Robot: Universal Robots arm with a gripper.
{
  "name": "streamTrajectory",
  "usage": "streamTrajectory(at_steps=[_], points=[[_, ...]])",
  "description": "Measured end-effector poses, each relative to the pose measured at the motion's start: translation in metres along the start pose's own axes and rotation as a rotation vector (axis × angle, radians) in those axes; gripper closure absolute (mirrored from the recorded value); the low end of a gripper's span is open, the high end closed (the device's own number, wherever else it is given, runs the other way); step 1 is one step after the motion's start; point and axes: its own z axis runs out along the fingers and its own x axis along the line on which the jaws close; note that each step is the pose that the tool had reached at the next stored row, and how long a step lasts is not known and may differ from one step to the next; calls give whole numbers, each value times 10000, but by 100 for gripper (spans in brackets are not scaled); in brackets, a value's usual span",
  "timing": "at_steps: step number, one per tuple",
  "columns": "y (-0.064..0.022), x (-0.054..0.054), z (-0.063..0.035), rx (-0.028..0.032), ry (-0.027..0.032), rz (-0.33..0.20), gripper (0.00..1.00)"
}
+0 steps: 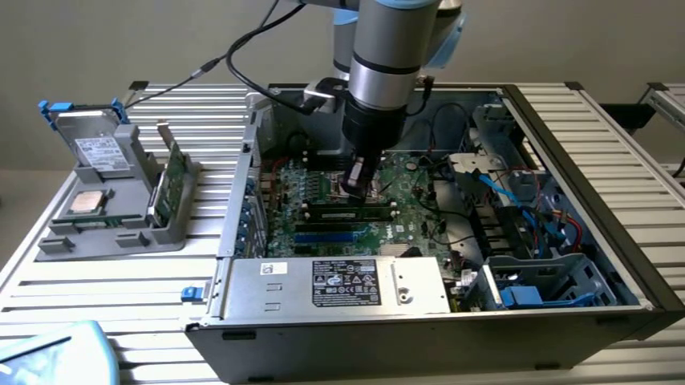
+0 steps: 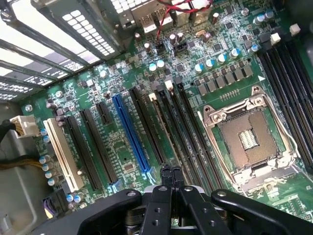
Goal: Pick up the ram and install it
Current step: 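Press down the ram until it locks into place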
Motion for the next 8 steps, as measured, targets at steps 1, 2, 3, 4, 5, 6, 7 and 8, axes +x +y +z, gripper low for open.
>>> streamTrajectory(at_steps=[1,2,3,4,5,6,7,8], points=[[0,0,0,2,-6,116,89],[0,0,1,2,-15,243,89],[0,0,0,1,-25,368,89],[0,0,0,-2,-35,502,89],[0,0,0,-5,-48,638,89],[0,0,0,-10,-57,761,89],[0,0,0,-15,-68,894,89],[0,0,0,-21,-78,1034,89]])
